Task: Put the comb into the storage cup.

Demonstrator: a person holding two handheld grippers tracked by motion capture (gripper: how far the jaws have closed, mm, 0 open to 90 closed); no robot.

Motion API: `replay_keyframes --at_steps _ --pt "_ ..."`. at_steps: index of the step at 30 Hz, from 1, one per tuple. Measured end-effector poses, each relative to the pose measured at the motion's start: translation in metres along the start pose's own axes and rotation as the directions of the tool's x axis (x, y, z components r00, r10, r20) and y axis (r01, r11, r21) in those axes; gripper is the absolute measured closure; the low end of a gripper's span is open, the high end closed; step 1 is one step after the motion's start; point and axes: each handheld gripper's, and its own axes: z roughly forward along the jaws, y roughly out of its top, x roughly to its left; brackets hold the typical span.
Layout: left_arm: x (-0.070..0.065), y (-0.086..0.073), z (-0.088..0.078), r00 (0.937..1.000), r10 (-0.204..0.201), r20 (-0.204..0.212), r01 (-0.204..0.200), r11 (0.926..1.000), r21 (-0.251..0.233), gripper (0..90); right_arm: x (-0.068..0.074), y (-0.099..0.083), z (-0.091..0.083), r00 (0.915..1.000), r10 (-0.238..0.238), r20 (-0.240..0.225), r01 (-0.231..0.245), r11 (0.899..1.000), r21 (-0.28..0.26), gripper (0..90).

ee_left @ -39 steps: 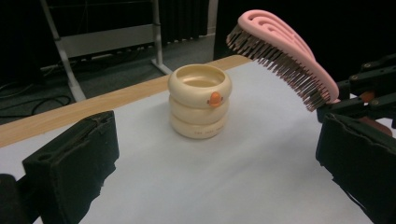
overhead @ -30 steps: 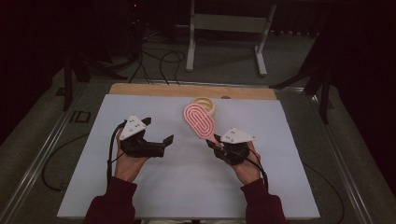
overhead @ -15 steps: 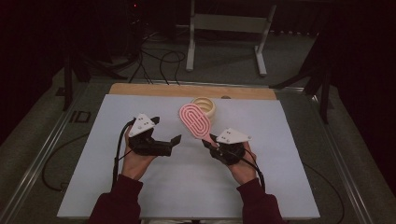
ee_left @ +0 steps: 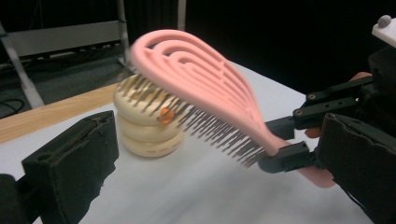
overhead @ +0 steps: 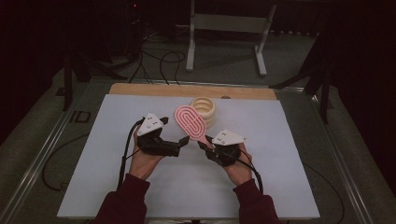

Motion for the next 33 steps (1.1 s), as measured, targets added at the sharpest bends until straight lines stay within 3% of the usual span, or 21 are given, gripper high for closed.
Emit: replay_keyframes --at_steps 24,30,33 --pt "-0.004 0.004 0.019 0.9953 -0.094 0.025 0.094 0.9955 -0.013 0.0 0.011 0.002 0.001 0.9996 -0.025 -0.010 0.025 0.998 -0.060 69.8" --pt "-0.006 0.007 0.022 0.9922 -0.125 0.006 0.125 0.9922 0.001 0.3 0.015 0.002 0.003 0.9993 -0.036 -0.013 0.035 0.998 -0.060 69.8" --pt "-0.007 0.008 0.021 0.9888 -0.147 -0.025 0.147 0.9891 -0.010 10.2 0.016 0.001 0.003 0.9994 -0.031 -0.015 0.030 0.997 -0.065 69.8"
